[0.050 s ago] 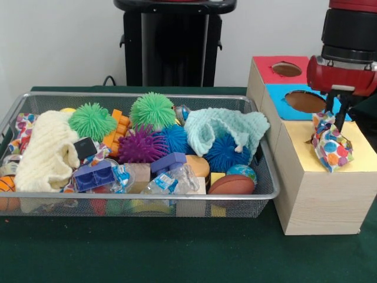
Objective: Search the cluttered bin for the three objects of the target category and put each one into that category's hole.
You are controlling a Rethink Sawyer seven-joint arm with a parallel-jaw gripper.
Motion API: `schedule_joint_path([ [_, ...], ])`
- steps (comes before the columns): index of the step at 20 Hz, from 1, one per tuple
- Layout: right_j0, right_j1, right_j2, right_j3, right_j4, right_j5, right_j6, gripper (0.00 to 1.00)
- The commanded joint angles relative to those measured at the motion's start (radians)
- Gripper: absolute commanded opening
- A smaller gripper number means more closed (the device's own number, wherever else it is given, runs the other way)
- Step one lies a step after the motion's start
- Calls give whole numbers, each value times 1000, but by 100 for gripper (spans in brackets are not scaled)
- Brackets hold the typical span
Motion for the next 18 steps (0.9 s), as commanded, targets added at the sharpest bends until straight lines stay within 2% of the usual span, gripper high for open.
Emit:
schedule_joint_path([
  [1, 2, -11, 14, 46, -13, 124, 200, 100],
  [11, 15, -10, 6, 49, 4, 120, 228, 100],
  [18, 27, -51, -19, 41, 2, 191, 234, 100],
])
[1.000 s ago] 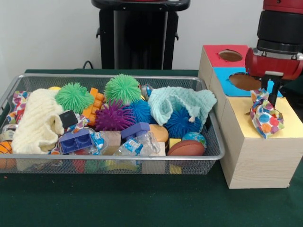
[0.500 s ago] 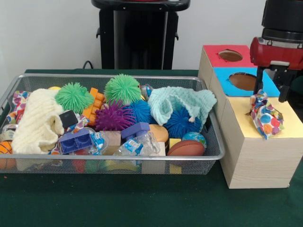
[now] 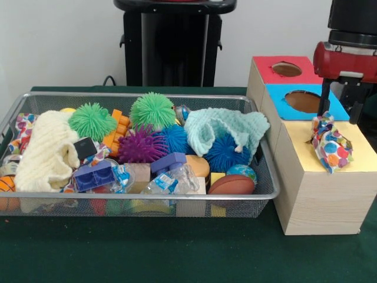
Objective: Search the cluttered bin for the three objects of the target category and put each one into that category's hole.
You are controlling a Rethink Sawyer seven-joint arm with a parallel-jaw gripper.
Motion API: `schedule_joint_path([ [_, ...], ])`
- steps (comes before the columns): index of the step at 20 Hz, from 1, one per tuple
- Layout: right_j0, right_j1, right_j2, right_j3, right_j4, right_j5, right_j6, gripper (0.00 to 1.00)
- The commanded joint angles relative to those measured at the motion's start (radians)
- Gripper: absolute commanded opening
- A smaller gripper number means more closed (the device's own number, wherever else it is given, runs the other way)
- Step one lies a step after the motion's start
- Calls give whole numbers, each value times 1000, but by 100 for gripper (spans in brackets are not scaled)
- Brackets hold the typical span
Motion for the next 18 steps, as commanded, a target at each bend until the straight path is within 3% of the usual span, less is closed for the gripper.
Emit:
schedule_joint_path([
  [1, 13, -25, -6, 44, 1, 188, 237, 100],
  [6, 23, -23, -23, 31, -5, 197, 237, 100],
  [7, 25, -21, -27, 27, -6, 198, 237, 0],
  [15, 32, -15, -60, -5, -7, 222, 242, 0],
  [18, 29, -6, -51, 6, -1, 171, 239, 0],
])
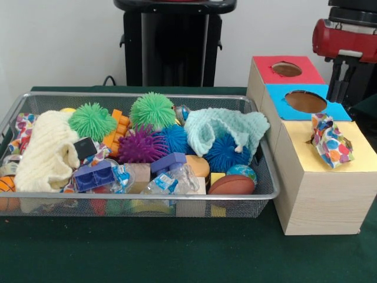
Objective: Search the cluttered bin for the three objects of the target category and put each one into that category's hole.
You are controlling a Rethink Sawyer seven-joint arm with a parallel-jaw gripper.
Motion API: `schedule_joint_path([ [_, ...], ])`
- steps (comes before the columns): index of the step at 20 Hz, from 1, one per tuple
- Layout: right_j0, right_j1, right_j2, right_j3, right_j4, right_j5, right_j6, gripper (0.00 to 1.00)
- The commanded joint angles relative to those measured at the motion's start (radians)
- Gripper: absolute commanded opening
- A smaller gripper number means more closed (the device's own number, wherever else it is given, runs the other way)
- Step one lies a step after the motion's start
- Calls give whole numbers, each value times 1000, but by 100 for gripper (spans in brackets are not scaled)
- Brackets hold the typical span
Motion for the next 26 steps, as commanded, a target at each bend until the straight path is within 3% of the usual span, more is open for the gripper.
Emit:
schedule_joint_path([
  [1, -12, 37, 24, 12, 6, 48, 239, 0],
  [9, -29, 56, 52, 9, 29, -119, 257, 0],
  [20, -21, 69, 48, 34, 39, -177, 265, 0],
  [26, -57, 112, 92, 68, 36, -238, 256, 0],
])
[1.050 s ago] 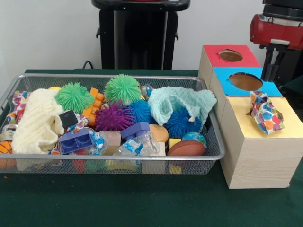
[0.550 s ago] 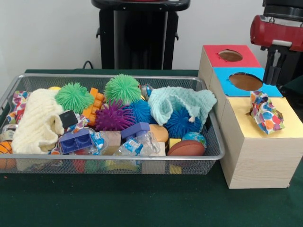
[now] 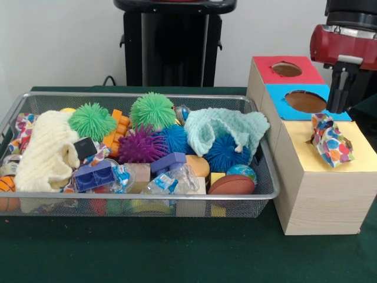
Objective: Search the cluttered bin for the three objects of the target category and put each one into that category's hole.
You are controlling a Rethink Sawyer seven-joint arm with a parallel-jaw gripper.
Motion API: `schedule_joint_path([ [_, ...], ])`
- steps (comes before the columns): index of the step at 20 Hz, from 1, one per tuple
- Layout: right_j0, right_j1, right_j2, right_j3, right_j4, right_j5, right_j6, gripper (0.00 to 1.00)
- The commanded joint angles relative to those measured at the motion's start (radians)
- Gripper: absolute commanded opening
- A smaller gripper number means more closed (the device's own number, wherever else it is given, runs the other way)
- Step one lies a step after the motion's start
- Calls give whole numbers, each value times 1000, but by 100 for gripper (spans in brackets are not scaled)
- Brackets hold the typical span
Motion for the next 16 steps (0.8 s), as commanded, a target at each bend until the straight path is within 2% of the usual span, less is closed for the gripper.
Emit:
schedule_joint_path([
  [1, -57, 102, 104, 59, 36, -48, 251, 0],
  [8, -63, 122, 129, 80, 33, -61, 248, 0],
  [16, -46, 137, 147, 100, 58, -11, 272, 0],
])
